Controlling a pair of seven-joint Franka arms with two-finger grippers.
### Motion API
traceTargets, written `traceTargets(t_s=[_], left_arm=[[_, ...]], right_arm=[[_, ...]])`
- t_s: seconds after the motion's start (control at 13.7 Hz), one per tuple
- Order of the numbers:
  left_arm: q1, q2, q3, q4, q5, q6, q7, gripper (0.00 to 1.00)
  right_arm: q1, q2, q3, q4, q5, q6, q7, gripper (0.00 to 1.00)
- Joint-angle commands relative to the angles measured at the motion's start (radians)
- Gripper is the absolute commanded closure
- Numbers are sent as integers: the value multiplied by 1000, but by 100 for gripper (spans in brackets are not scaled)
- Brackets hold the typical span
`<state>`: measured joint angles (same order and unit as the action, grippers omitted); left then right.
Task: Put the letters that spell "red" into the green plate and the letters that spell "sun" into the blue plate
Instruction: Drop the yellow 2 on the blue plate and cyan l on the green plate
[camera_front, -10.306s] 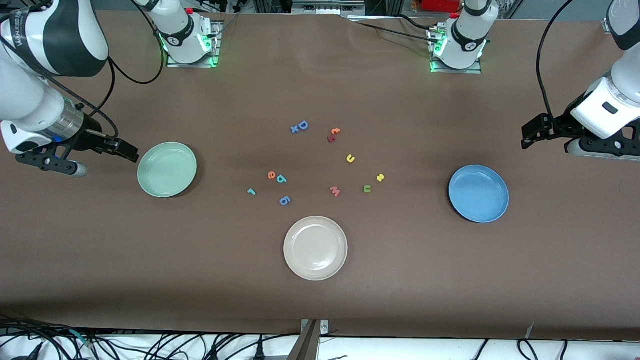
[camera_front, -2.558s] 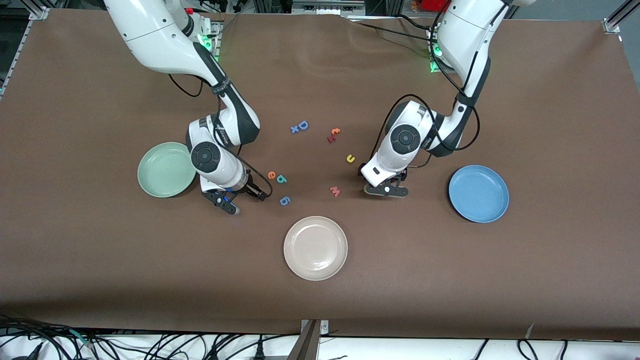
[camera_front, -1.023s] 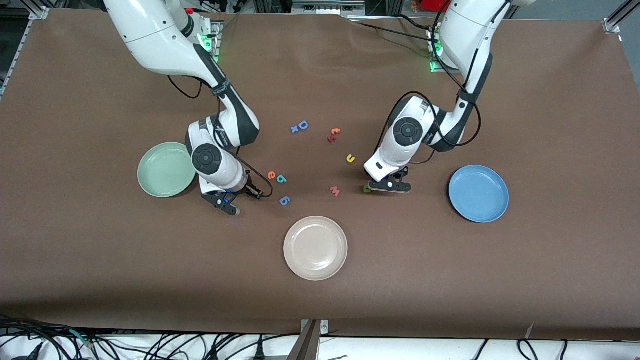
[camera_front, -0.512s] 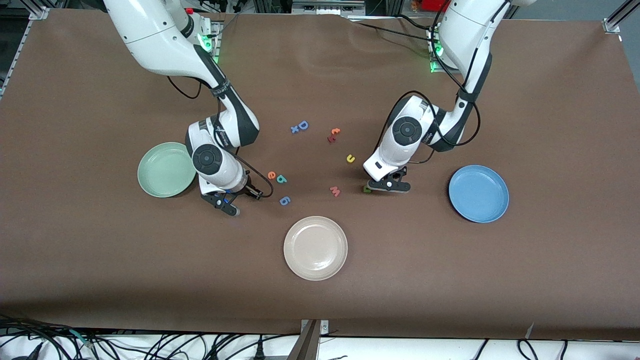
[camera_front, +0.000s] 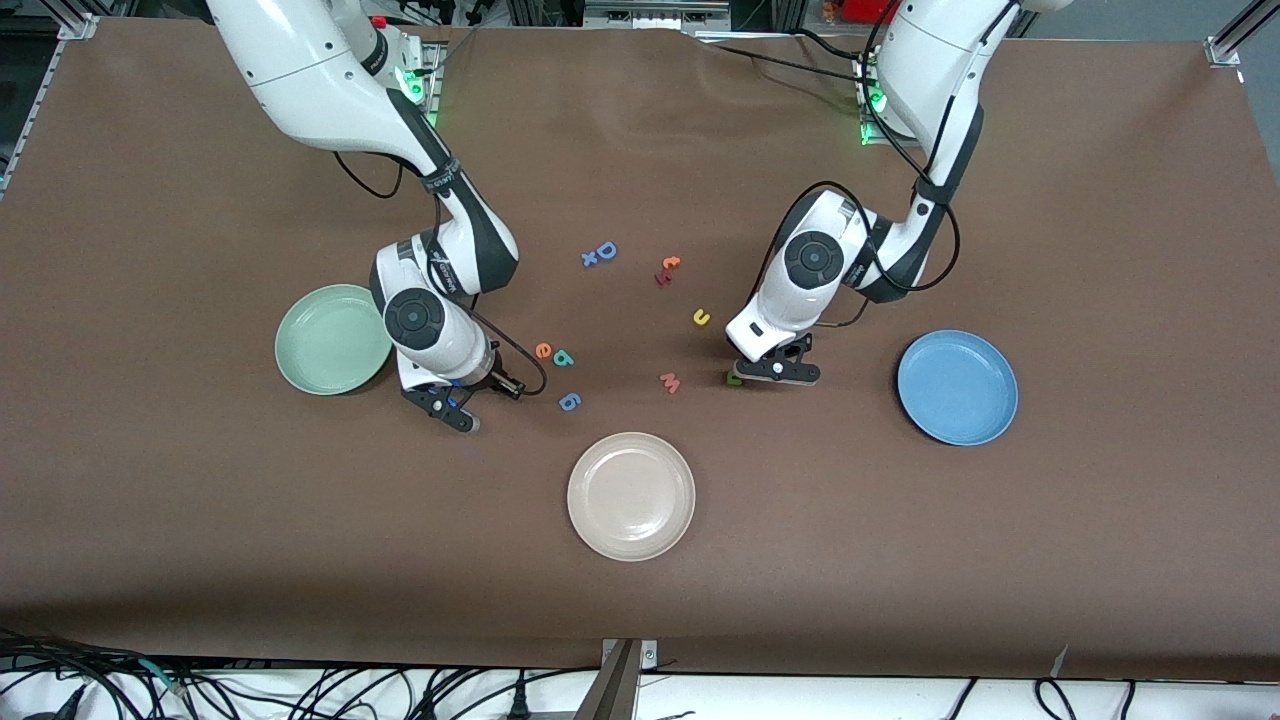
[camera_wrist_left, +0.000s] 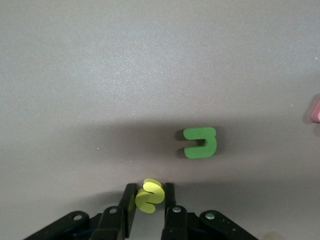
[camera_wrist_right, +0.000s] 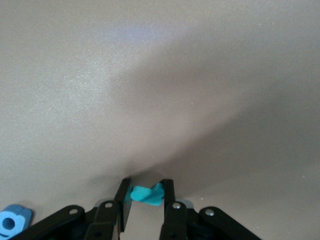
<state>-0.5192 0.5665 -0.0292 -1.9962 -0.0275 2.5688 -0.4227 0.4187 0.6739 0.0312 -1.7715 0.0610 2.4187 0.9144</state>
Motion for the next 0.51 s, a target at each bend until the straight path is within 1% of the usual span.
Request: traceTargets(t_s=[0.0, 0.15, 0.22, 0.37, 0.44], left_arm=[[-5, -10, 8, -26, 50, 28, -22, 90], [-1, -14, 8, -22, 50, 24, -18, 94], [1, -19, 8, -21, 50, 15, -15, 94], [4, -30, 12, -12, 50, -4, -13, 94], [8, -37, 14, -3, 50, -34, -11, 94]], right_arm=[[2, 30, -1, 23, -13, 3, -12, 80], [0, 24, -1, 23, -13, -3, -18, 80], [-4, 20, -2, 24, -13, -24, -20, 80], [-6, 7, -4, 62, -13, -116, -20, 80], [-6, 1, -5, 93, -13, -177, -22, 80]])
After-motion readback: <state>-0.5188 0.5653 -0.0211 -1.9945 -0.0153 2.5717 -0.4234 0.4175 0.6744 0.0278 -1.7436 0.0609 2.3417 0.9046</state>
